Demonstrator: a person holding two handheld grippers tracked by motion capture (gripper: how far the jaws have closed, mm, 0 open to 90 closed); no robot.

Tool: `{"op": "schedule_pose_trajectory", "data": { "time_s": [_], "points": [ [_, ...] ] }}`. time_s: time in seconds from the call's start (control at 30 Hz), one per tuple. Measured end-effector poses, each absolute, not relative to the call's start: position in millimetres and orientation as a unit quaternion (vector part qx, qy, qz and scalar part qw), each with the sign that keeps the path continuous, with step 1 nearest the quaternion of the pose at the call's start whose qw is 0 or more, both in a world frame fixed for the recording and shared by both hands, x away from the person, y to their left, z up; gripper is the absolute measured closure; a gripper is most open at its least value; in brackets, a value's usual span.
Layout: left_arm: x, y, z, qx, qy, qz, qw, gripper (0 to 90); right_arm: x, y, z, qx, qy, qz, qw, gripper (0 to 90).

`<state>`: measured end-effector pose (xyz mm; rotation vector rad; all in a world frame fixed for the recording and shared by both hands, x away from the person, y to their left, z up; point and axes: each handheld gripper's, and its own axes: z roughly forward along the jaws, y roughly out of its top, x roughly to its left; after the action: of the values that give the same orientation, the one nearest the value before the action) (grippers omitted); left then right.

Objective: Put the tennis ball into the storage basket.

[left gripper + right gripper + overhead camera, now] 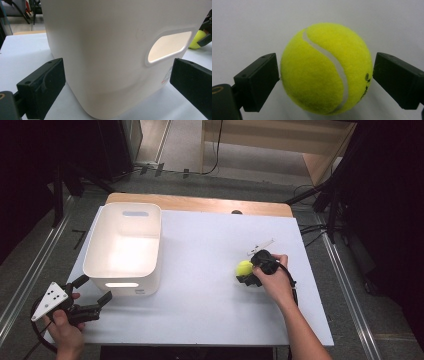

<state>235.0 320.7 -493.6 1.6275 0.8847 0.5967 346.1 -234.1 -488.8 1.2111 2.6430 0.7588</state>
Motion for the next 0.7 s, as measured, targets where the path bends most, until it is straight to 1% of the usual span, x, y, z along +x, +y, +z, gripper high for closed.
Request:
{"op": "schedule_pose_trajectory", "data": {
  "time_s": [0.03, 0.07, 0.33, 0.7],
  "points": [
    [235.0, 320.6, -493.6, 0.691, 0.376, 0.254, 0.563, 0.2, 346.1, -234.1, -488.8, 0.402, 0.878, 0.252, 0.068, 7.4],
    [235.0, 320.6, -493.7, 0.691, 0.376, 0.254, 0.563, 0.2, 346.0, -234.0, -488.7, 0.404, 0.876, 0.254, 0.067, 11.6],
    [235.0, 320.6, -493.7, 0.691, 0.376, 0.254, 0.563, 0.2, 347.4, -234.3, -490.4, 0.405, 0.876, 0.255, 0.067, 12.7],
    [234.9, 320.6, -493.6, 0.691, 0.376, 0.254, 0.562, 0.2, 347.5, -233.4, -490.7, 0.408, 0.872, 0.262, 0.060, 22.0]
  ]
}}
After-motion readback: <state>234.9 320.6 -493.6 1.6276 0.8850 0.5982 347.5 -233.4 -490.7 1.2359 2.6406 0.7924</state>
